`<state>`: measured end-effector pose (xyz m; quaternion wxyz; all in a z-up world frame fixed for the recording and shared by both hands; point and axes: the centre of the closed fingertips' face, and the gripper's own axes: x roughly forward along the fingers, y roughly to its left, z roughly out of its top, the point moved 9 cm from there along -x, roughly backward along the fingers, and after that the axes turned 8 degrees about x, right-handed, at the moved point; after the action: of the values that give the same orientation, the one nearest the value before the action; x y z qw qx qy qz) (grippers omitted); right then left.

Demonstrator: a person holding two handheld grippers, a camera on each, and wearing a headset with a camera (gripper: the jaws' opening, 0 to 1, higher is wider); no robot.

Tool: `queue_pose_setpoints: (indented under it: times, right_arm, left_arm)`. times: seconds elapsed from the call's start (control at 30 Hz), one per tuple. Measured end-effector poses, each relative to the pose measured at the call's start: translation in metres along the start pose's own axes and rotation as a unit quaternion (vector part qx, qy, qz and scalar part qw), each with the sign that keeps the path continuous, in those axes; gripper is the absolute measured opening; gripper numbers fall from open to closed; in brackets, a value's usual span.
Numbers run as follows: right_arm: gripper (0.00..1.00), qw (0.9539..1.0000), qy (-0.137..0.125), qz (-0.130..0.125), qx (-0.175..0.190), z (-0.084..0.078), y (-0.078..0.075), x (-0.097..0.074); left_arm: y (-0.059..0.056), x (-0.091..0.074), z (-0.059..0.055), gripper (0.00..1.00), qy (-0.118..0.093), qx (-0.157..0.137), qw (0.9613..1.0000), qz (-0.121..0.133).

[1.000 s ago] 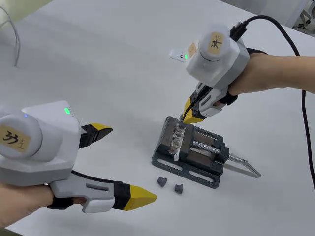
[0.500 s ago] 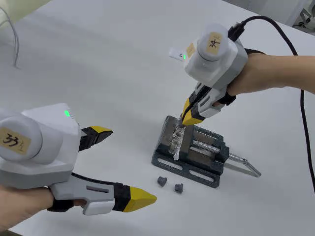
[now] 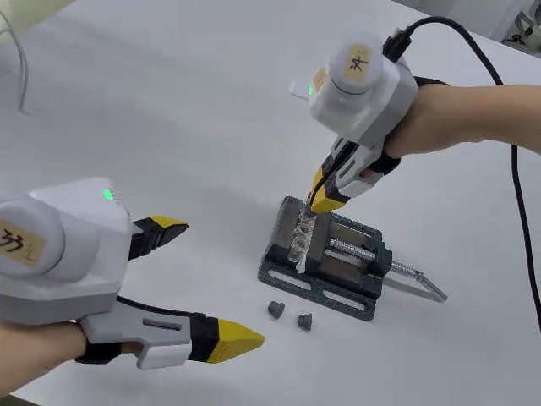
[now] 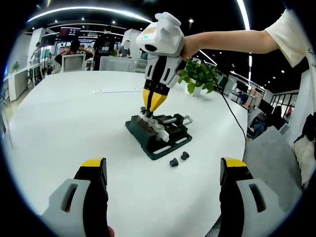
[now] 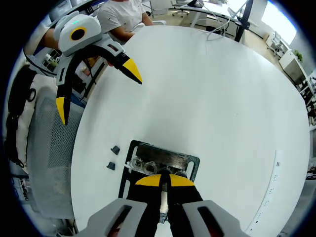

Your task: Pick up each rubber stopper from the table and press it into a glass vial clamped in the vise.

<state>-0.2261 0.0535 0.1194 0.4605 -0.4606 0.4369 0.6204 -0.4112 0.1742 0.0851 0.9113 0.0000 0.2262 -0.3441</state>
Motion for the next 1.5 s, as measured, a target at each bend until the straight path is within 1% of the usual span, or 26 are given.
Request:
queue_pose_setpoints:
  times: [0.13, 0.27, 0.37, 0.47, 0.5, 0.57, 0.63, 0.67, 0.7, 0.73, 0.9, 0.97, 1.03, 1.13, 1.17, 1.2, 1.23, 1.3, 1.33, 1.37, 1.4, 1.43, 1.5]
  right_arm:
    - [0.0, 1.0, 0.001, 0.001, 0.01, 0.0, 0.0, 0.0]
    - [0.0, 0.9999, 0.012, -0.002, 0.011, 0.003, 0.0, 0.002]
    - [0.0, 0.9997, 0.016, -0.004, 0.018, 0.004, -0.001, 0.002]
    - [0.0, 0.9993, 0.019, 0.001, 0.032, 0.005, -0.002, 0.003]
    - [0.0, 0.9994, 0.02, 0.003, 0.027, 0.004, -0.002, 0.003]
    - [0.0, 0.999, 0.018, 0.006, 0.04, 0.004, -0.003, 0.003]
    - [0.0, 0.999, 0.02, 0.008, 0.039, 0.003, -0.003, 0.004]
    - [0.0, 0.9987, 0.021, 0.01, 0.046, 0.004, -0.004, 0.004]
    - [0.0, 0.9988, 0.023, 0.009, 0.042, 0.004, -0.003, 0.004]
    - [0.0, 0.9993, 0.027, 0.007, 0.026, 0.005, -0.003, 0.004]
    - [0.0, 0.9989, 0.023, 0.008, 0.04, 0.004, -0.003, 0.005]
    - [0.0, 0.9989, 0.024, 0.006, 0.039, 0.004, -0.002, 0.005]
    - [0.0, 0.9991, 0.031, -0.002, 0.03, 0.006, 0.0, 0.006]
    - [0.0, 0.9987, 0.038, -0.007, 0.035, 0.007, 0.0, 0.006]
    - [0.0, 0.9988, 0.04, -0.011, 0.026, 0.007, 0.001, 0.007]
    - [0.0, 0.9986, 0.04, -0.013, 0.031, 0.007, 0.002, 0.006]
    - [0.0, 0.9986, 0.044, -0.019, 0.023, 0.008, 0.004, 0.006]
    - [0.0, 0.9982, 0.047, -0.016, 0.034, 0.008, 0.003, 0.006]
    - [0.0, 0.9978, 0.045, -0.014, 0.046, 0.007, 0.002, 0.006]
    - [0.0, 0.998, 0.045, -0.018, 0.041, 0.007, 0.003, 0.006]
    - [0.0, 0.9984, 0.044, -0.023, 0.028, 0.006, 0.005, 0.007]
    - [0.0, 0.9981, 0.041, -0.023, 0.039, 0.007, 0.003, 0.007]
    - [0.0, 0.998, 0.038, -0.019, 0.046, 0.006, 0.001, 0.007]
  left_arm:
    - [0.0, 0.001, 0.001, 0.95, 0.0, 0.001, 1.0, -0.001]
    - [0.001, 0.002, 0.0, 0.95, 0.0, -0.002, 1.0, -0.001]
    - [0.001, 0.003, 0.0, 0.94, 0.001, -0.003, 1.0, -0.001]
    - [0.003, 0.003, 0.001, 0.94, -0.001, -0.004, 1.0, 0.001]
    - [0.004, 0.003, 0.002, 0.94, -0.002, -0.004, 1.0, 0.002]
    - [0.005, 0.003, 0.002, 0.94, -0.002, -0.004, 1.0, 0.003]
    - [0.008, 0.003, 0.003, 0.94, -0.004, -0.006, 1.0, 0.006]
    - [0.009, 0.003, 0.003, 0.94, -0.004, -0.007, 0.9999, 0.007]
    - [0.01, 0.003, 0.003, 0.94, -0.004, -0.008, 0.9999, 0.009]
    - [0.011, 0.003, 0.003, 0.94, -0.005, -0.009, 0.9999, 0.01]
    - [0.014, 0.003, 0.005, 0.94, -0.008, -0.011, 0.9998, 0.014]
    - [0.014, 0.004, 0.006, 0.94, -0.008, -0.011, 0.9998, 0.015]
    - [0.014, 0.005, 0.006, 0.94, -0.01, -0.012, 0.9998, 0.015]
    - [0.014, 0.005, 0.007, 0.94, -0.008, -0.012, 0.9998, 0.015]
    - [0.014, 0.005, 0.007, 0.94, -0.009, -0.011, 0.9998, 0.015]
    - [0.014, 0.005, 0.007, 0.94, -0.01, -0.011, 0.9998, 0.015]
    - [0.014, 0.004, 0.007, 0.94, -0.011, -0.012, 0.9998, 0.016]
    - [0.013, 0.005, 0.008, 0.94, -0.011, -0.013, 0.9997, 0.015]
    - [0.013, 0.005, 0.007, 0.94, -0.009, -0.014, 0.9998, 0.015]
    - [0.013, 0.005, 0.007, 0.94, -0.008, -0.012, 0.9998, 0.015]
    - [0.013, 0.005, 0.008, 0.94, -0.009, -0.011, 0.9998, 0.015]
    - [0.013, 0.005, 0.008, 0.94, -0.011, -0.011, 0.9998, 0.014]
    - [0.014, 0.006, 0.008, 0.94, -0.009, -0.012, 0.9998, 0.014]
